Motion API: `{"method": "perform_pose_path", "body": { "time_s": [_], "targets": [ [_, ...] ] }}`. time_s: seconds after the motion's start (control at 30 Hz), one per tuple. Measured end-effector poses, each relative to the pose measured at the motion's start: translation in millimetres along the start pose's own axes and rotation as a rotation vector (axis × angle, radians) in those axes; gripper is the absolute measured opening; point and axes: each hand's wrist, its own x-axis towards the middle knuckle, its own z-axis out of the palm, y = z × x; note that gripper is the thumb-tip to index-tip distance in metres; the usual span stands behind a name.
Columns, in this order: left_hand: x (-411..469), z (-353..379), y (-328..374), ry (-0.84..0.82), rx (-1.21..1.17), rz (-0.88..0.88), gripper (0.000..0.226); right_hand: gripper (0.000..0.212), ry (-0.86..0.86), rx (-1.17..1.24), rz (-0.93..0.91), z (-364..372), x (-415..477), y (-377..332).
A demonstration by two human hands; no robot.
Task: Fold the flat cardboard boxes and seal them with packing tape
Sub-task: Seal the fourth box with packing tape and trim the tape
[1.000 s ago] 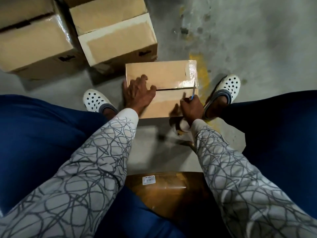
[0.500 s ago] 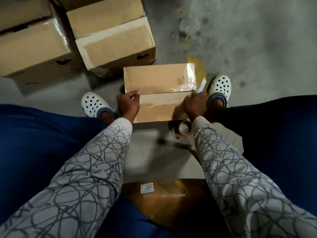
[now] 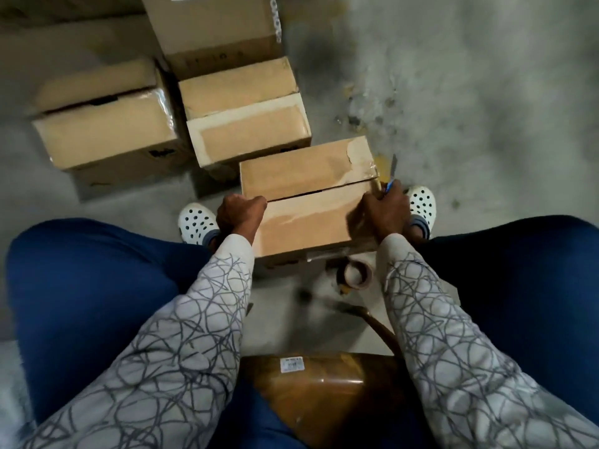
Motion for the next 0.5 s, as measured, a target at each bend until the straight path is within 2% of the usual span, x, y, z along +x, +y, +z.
{"method": "perform_pose_path", "body": {
  "time_s": [0.07,0.17,0.33,0.5],
  "targets": [
    [-11,-20,0,0.045,-0.041,0.009,0.028,0.037,-0.002,-0.031,-0.116,-7,-10,-13],
    [-21,-50,1,0.167,-0.132,0.032,0.038,0.042,-0.009,-0.052,-0.196,-17,-26,-30],
    [-19,-98,11,0.399,-0.273,0.097,0.026,0.041,0.043,0.039,-0.284,-28,-47,-55],
    [-9,-120,36,0.436,-0.379,0.252,0.030,0.039,0.057,0.192,-0.360,-30,-42,-98]
  ]
}}
